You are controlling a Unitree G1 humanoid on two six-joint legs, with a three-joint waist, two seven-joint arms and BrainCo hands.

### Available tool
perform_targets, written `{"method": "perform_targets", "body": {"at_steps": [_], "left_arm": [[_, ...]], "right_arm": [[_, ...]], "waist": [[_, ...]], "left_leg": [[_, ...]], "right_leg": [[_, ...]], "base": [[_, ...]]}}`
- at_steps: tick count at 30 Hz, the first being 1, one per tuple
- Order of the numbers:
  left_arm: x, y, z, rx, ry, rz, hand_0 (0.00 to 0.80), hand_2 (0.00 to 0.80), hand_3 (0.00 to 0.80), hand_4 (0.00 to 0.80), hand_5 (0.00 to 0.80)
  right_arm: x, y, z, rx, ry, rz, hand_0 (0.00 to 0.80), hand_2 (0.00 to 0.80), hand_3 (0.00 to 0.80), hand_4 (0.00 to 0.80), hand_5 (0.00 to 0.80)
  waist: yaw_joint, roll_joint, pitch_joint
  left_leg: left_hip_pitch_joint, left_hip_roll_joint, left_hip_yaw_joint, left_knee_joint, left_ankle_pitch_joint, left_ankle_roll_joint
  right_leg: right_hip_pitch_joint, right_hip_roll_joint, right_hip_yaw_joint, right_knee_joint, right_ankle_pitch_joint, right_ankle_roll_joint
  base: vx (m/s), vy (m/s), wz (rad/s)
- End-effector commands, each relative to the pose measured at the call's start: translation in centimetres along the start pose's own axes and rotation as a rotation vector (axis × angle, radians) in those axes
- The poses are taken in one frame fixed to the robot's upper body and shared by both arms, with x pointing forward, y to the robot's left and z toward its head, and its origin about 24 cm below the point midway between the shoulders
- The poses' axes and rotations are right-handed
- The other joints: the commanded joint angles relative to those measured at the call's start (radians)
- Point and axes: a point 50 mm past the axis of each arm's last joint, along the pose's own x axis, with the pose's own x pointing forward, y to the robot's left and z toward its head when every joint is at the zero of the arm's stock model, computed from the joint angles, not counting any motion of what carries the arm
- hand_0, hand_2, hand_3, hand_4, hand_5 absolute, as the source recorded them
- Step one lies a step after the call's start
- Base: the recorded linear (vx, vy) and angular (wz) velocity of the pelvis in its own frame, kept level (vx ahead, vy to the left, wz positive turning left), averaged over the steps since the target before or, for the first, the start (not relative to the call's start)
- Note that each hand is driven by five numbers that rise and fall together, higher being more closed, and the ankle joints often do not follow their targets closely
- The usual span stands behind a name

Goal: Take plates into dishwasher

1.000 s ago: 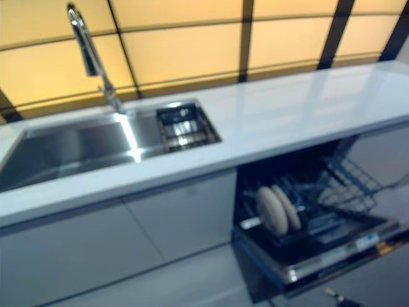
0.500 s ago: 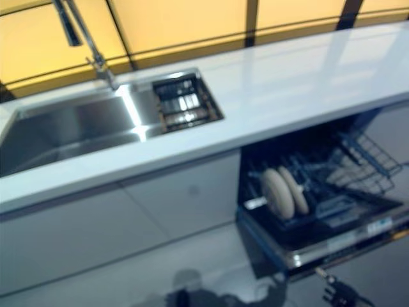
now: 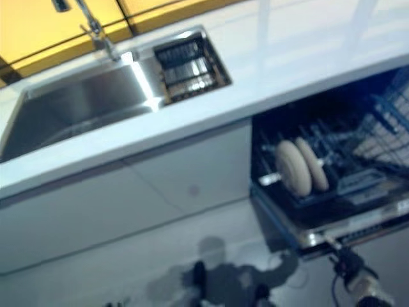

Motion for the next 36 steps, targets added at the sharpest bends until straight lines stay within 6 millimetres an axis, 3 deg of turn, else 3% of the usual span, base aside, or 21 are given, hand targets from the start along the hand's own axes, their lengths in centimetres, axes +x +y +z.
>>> {"method": "perform_targets", "body": {"at_steps": [1, 2, 3, 10, 16, 20, 28, 36], "left_arm": [[0.4, -1.0, 3.4, 0.003, -0.100, -0.039, 0.000, 0.000, 0.000, 0.000, 0.000], [0.4, -1.0, 3.4, 0.002, -0.100, -0.041, 0.000, 0.000, 0.000, 0.000, 0.000], [0.4, -1.2, 3.2, -0.001, -0.098, -0.052, 0.000, 0.000, 0.000, 0.000, 0.000], [0.3, -1.2, 2.9, 0.007, -0.094, -0.060, 0.000, 0.000, 0.000, 0.000, 0.000], [0.4, -1.5, 3.0, 0.021, -0.097, -0.069, 0.000, 0.000, 0.000, 0.000, 0.000], [0.3, -1.6, 2.6, 0.033, -0.086, -0.073, 0.000, 0.000, 0.000, 0.000, 0.000], [0.3, -1.4, 2.3, 0.068, -0.078, -0.070, 0.000, 0.000, 0.000, 0.000, 0.000], [0.2, -1.0, 1.8, 0.103, -0.058, -0.048, 0.000, 0.000, 0.000, 0.000, 0.000]], "right_arm": [[1.1, 6.5, 6.3, 0.020, -0.218, 0.214, 0.000, 0.000, 0.000, 0.000, 0.000], [1.1, 6.7, 6.5, 0.019, -0.223, 0.219, 0.000, 0.000, 0.000, 0.000, 0.000], [0.9, 8.2, 8.0, 0.018, -0.287, 0.287, 0.000, 0.000, 0.000, 0.000, 0.000], [-0.9, 14.1, 12.9, -0.017, -0.518, 0.501, 0.000, 0.000, 0.000, 0.000, 0.000], [-2.9, 17.6, 15.6, -0.023, -0.650, 0.620, 0.000, 0.000, 0.000, 0.000, 0.000], [-3.8, 18.7, 16.7, -0.045, -0.691, 0.656, 0.000, 0.000, 0.000, 0.000, 0.000], [-4.4, 19.2, 17.1, -0.052, -0.724, 0.679, 0.000, 0.000, 0.000, 0.000, 0.000], [-2.7, 16.9, 14.6, -0.111, -0.608, 0.560, 0.000, 0.000, 0.000, 0.000, 0.000]], "waist": [[0.029, -0.047, 0.046], [0.029, -0.046, 0.047], [0.031, -0.035, 0.055], [0.037, -0.021, 0.060], [0.039, -0.028, 0.052], [0.040, -0.033, 0.041], [0.041, -0.056, 0.021], [0.037, -0.103, -0.012]], "left_leg": [[0.044, -0.076, -0.013, 0.013, -0.016, 0.049], [0.042, -0.077, -0.014, 0.014, -0.016, 0.049], [0.033, -0.080, -0.016, 0.021, -0.017, 0.051], [0.016, -0.084, -0.010, 0.026, -0.020, 0.056], [0.030, -0.084, -0.003, 0.026, -0.028, 0.056], [0.052, -0.082, 0.002, 0.027, -0.033, 0.054], [0.092, -0.076, 0.007, 0.017, -0.043, 0.054], [0.146, -0.072, 0.011, 0.011, -0.059, 0.056]], "right_leg": [[0.034, -0.016, -0.027, -0.137, 0.099, -0.011], [0.030, -0.017, -0.027, -0.133, 0.099, -0.011], [0.011, -0.019, -0.024, -0.118, 0.097, -0.011], [-0.031, -0.025, -0.019, -0.084, 0.090, -0.007], [-0.021, -0.034, -0.023, -0.086, 0.092, 0.001], [0.007, -0.041, -0.024, -0.099, 0.097, 0.003], [0.066, -0.043, -0.033, -0.134, 0.104, 0.008], [0.146, -0.039, -0.038, -0.188, 0.120, 0.013]], "base": [[-0.054, 0.060, -0.38], [-0.034, 0.054, -0.31], [-0.022, 0.059, -0.12], [-0.009, 0.023, -0.01], [0.013, 0.019, -0.26], [0.060, 0.025, -0.06], [0.061, -0.009, 0.02], [0.082, -0.018, 0.03]]}}
